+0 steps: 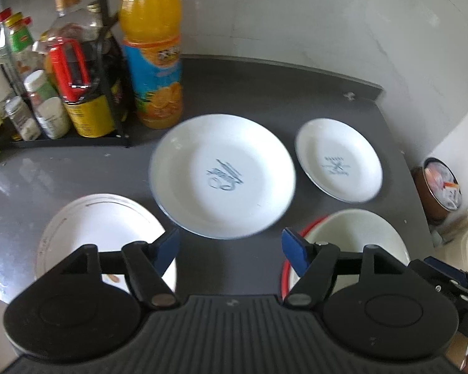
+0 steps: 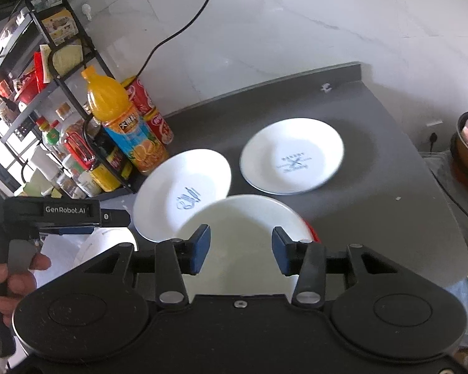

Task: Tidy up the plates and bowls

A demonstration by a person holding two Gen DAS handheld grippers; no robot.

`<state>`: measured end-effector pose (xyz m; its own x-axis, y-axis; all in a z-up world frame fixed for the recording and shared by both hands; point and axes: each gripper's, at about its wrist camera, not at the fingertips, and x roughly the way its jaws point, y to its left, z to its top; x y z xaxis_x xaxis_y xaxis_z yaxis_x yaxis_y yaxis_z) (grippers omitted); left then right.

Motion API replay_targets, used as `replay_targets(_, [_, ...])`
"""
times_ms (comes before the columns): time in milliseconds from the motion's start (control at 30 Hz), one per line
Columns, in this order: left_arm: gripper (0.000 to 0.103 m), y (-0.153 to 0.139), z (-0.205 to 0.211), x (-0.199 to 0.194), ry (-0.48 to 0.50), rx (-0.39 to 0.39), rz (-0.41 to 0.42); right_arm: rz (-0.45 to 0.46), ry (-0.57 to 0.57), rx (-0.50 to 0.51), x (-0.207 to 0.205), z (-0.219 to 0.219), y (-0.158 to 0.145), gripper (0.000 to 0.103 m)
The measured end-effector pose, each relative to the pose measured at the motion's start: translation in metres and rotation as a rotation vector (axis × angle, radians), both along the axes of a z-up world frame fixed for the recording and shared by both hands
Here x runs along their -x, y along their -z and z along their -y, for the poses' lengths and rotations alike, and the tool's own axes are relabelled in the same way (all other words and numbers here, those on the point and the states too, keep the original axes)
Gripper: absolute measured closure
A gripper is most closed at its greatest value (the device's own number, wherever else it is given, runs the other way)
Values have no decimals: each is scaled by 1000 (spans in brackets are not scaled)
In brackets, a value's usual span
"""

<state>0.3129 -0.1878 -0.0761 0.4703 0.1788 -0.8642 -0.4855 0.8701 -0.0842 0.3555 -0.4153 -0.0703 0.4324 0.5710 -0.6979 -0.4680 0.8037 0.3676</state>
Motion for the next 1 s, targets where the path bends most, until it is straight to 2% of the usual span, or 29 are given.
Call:
replay_targets(267, [31, 8, -43, -2, -14, 0, 18, 5, 38, 20, -8, -42, -4, 59])
replay_targets(400, [31, 14, -67, -7, 9, -9, 8, -47, 91, 20, -19, -63, 0, 59])
replay_targets(533, [31, 22, -85, -13, 41, -8, 0, -58, 114, 42, -27, -82, 5, 59])
replay_targets(1000, [31, 60, -125, -36, 100, 14, -13, -143, 141, 108, -60, -137, 33, 59])
